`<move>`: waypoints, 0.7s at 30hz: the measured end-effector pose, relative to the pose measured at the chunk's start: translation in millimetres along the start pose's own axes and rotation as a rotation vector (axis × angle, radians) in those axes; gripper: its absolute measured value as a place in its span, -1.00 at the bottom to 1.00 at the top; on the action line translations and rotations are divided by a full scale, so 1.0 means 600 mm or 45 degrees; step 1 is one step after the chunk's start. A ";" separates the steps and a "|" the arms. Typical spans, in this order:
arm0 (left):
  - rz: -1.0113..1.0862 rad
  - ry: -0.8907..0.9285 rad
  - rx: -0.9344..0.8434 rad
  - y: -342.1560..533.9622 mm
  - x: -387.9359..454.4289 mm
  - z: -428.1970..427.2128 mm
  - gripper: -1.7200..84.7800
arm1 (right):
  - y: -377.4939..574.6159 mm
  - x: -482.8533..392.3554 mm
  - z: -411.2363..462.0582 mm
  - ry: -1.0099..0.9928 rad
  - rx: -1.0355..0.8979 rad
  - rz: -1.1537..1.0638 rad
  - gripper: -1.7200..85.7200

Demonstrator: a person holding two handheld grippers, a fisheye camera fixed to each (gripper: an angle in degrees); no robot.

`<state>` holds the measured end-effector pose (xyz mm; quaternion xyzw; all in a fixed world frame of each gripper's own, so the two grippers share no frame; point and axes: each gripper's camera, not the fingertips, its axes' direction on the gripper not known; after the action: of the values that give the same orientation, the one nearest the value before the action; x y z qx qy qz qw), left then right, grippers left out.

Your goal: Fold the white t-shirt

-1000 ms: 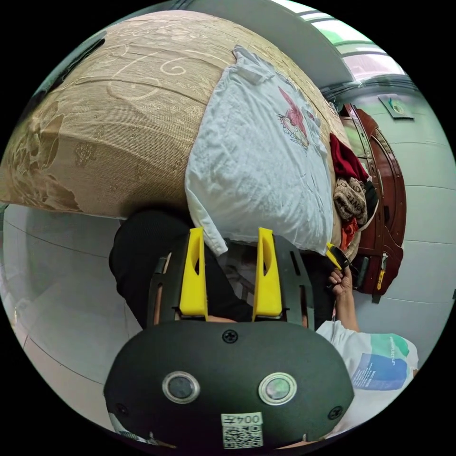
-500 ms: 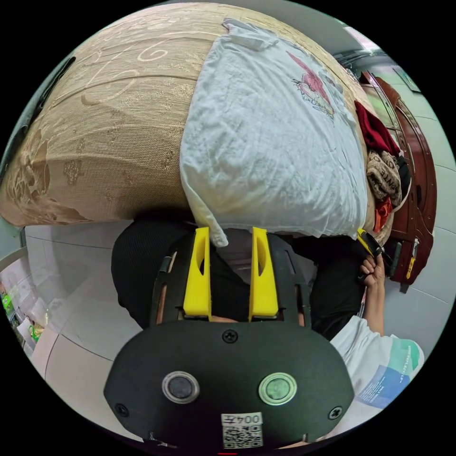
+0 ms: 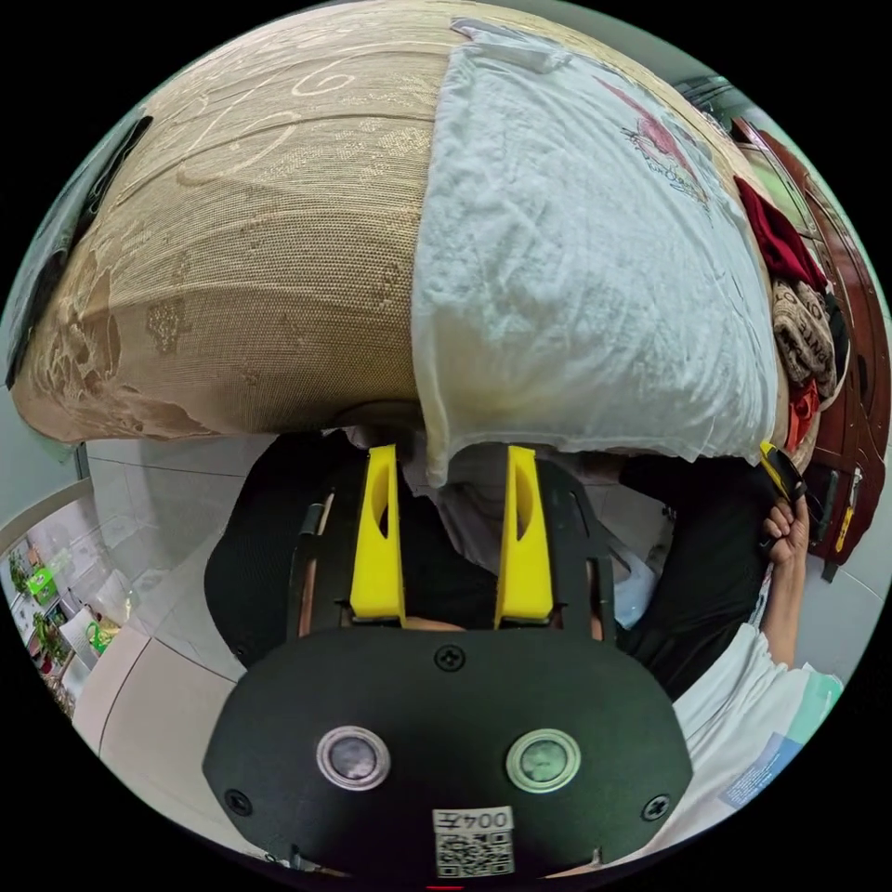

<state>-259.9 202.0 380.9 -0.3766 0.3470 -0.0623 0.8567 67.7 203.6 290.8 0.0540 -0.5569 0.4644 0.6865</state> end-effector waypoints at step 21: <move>0.040 0.823 0.216 0.065 -0.165 -0.083 -0.91 | -0.018 -0.028 0.011 0.005 -0.144 -0.060 -0.93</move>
<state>-372.4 236.0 384.6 -0.2591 0.6001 -0.1939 0.7316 71.2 184.0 284.1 0.0273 -0.5794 0.4159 0.7004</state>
